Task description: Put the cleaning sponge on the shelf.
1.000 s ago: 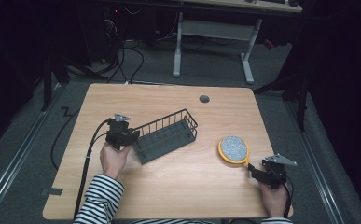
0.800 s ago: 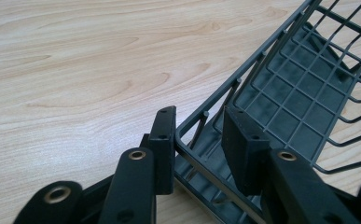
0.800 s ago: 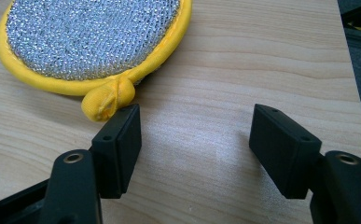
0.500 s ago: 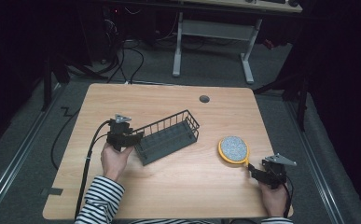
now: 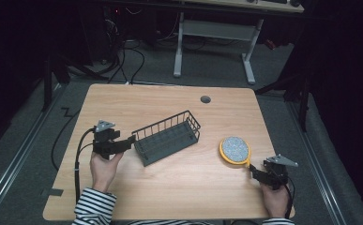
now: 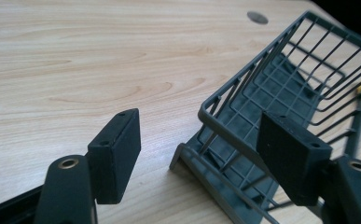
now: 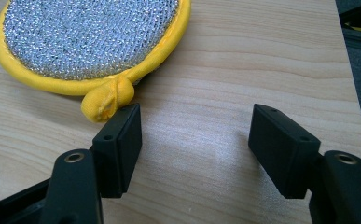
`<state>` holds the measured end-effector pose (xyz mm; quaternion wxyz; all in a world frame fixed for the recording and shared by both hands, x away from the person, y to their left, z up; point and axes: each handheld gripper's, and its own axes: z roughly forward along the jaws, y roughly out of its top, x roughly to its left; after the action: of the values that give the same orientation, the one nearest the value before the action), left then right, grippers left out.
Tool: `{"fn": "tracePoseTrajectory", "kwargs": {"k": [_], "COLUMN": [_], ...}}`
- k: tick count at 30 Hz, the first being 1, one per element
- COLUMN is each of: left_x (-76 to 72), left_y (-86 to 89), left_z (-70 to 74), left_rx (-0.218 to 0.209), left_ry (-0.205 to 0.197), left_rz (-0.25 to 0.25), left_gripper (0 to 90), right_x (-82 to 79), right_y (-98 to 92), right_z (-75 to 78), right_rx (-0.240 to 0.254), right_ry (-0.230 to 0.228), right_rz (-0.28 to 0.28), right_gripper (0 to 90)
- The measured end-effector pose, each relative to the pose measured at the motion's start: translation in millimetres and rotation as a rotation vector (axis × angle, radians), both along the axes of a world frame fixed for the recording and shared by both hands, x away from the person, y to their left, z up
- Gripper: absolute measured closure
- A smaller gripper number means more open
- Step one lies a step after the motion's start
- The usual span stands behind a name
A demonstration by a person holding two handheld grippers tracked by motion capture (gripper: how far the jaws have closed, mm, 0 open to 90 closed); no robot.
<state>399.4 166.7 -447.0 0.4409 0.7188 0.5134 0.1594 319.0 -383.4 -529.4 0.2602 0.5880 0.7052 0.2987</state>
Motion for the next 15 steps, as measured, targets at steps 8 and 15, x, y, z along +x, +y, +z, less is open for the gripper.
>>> {"fn": "tracePoseTrajectory", "kwargs": {"k": [8, 15], "left_x": [-18.4, -26.0], "left_y": [26.7, 44.6], "left_z": [-6.5, -34.1], "left_rx": [-0.031, -0.017], "left_ry": [-0.013, 0.020], "left_rz": [0.037, 0.098], "left_gripper": [31.8, 33.3], "right_x": [0.0, 0.0], "right_y": [0.1, 0.0], "right_z": [0.0, 0.0], "right_rx": [0.000, 0.000], "right_ry": [0.000, 0.000], "right_rz": [-0.001, -0.001], "right_gripper": [35.0, 35.3]}}
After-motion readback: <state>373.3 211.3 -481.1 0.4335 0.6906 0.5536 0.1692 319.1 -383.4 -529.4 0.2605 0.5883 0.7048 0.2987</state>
